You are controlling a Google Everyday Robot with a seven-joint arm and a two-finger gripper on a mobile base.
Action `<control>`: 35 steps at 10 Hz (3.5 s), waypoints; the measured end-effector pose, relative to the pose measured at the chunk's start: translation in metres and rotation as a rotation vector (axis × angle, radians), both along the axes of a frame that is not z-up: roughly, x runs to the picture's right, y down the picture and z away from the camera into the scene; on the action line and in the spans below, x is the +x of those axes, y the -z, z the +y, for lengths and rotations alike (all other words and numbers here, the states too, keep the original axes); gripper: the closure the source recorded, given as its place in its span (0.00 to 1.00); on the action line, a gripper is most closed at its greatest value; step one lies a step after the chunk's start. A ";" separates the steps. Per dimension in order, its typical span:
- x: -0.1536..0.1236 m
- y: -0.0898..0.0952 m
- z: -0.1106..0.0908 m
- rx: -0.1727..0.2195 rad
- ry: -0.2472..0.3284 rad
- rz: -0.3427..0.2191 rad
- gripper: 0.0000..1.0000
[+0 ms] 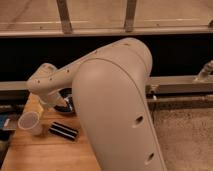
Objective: Place the eraser in the ceramic cup
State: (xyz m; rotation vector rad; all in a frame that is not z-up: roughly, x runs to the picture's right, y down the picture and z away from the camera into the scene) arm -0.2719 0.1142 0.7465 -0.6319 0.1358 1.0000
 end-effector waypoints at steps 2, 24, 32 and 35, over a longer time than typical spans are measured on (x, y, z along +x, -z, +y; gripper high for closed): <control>0.000 -0.001 0.011 -0.017 0.004 -0.007 0.29; -0.014 -0.063 0.111 -0.261 0.261 -0.077 0.29; -0.021 -0.060 0.120 -0.247 0.302 -0.094 0.97; -0.021 -0.058 0.119 -0.255 0.287 -0.099 1.00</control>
